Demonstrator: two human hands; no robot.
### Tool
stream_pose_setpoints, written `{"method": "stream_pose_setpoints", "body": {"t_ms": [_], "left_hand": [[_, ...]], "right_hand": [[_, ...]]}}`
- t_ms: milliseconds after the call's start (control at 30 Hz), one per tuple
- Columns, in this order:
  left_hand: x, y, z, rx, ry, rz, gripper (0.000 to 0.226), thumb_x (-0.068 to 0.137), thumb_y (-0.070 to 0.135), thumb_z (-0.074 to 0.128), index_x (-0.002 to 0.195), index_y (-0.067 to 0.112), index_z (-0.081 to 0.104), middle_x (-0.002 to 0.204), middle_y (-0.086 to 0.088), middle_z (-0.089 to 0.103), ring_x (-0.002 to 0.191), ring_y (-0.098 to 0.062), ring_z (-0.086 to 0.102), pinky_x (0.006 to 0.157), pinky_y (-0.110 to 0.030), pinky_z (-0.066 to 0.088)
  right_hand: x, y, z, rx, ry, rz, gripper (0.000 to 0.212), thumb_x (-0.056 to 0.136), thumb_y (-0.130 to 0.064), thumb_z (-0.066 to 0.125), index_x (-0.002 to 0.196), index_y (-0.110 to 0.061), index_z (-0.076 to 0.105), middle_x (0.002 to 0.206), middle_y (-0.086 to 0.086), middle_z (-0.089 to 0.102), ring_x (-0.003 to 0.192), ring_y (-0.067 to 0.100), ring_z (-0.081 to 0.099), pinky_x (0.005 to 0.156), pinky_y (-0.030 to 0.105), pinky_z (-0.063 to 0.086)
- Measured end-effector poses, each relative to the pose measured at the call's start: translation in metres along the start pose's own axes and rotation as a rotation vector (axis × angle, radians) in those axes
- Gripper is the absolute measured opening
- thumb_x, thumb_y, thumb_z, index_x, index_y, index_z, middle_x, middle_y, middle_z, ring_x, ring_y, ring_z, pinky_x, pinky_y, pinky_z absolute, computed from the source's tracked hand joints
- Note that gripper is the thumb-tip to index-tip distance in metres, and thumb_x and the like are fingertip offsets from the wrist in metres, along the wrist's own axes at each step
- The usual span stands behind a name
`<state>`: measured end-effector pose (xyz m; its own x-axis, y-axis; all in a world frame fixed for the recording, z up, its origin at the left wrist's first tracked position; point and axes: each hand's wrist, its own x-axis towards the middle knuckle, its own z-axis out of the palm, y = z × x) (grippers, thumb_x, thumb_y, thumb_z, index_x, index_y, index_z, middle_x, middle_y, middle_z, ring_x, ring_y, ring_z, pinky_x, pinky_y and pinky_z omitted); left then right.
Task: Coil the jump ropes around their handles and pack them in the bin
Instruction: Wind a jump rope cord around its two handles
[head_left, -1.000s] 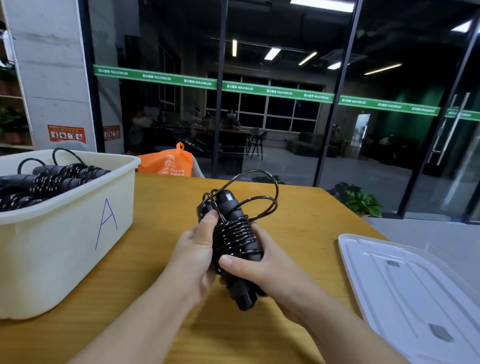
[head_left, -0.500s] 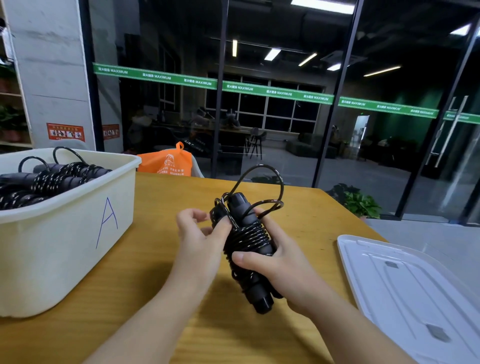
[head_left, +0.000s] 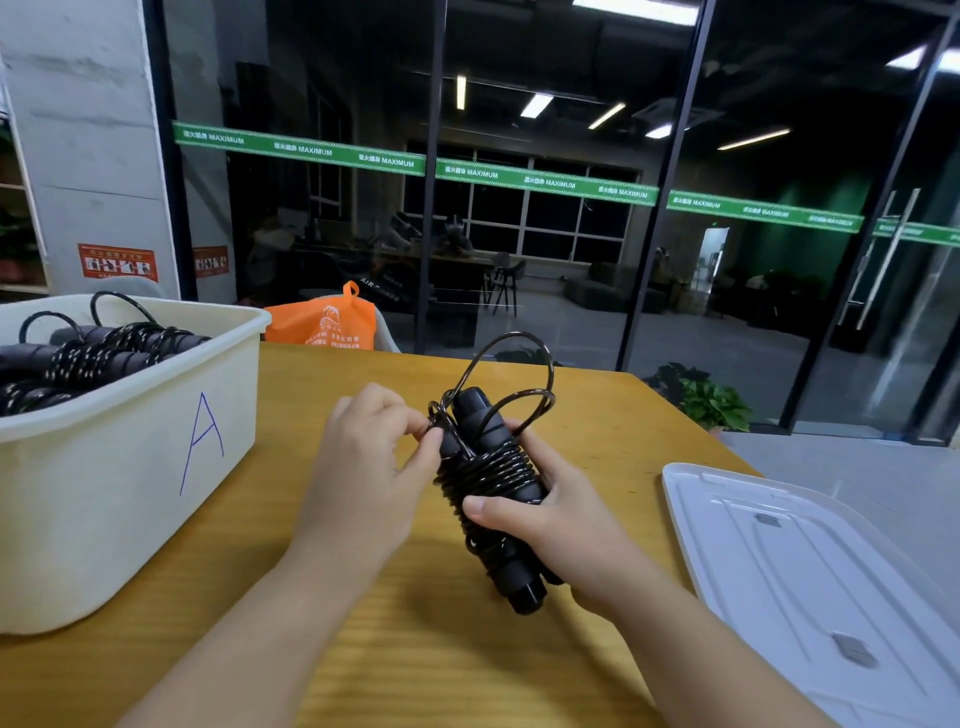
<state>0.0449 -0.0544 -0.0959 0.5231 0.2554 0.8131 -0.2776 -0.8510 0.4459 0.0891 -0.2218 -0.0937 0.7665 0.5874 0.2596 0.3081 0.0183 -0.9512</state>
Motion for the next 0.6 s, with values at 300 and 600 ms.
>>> {"method": "stream_pose_setpoints", "body": {"t_ms": [300, 600], "left_hand": [[0.000, 0.030, 0.001, -1.256, -0.146, -0.666, 0.032, 0.088, 0.013, 0.049, 0.056, 0.014, 0.049, 0.069, 0.001, 0.055, 0.072, -0.010, 0.052, 0.072, -0.028, 0.039], [0.005, 0.028, -0.006, -1.303, -0.207, -0.892, 0.050, 0.091, 0.019, 0.044, 0.044, 0.021, 0.029, 0.044, 0.005, 0.020, 0.045, -0.010, 0.023, 0.043, -0.021, 0.017]], "right_hand": [[0.005, 0.002, -0.002, 0.062, 0.112, 0.058, 0.033, 0.080, -0.007, 0.075, 0.107, -0.023, 0.064, 0.086, 0.009, 0.073, 0.072, 0.026, 0.070, 0.066, 0.039, 0.057], [0.007, 0.007, 0.008, 0.010, 0.174, 0.082, 0.051, 0.074, -0.009, 0.081, 0.115, -0.022, 0.053, 0.088, 0.009, 0.074, 0.074, 0.030, 0.072, 0.067, 0.045, 0.060]]}}
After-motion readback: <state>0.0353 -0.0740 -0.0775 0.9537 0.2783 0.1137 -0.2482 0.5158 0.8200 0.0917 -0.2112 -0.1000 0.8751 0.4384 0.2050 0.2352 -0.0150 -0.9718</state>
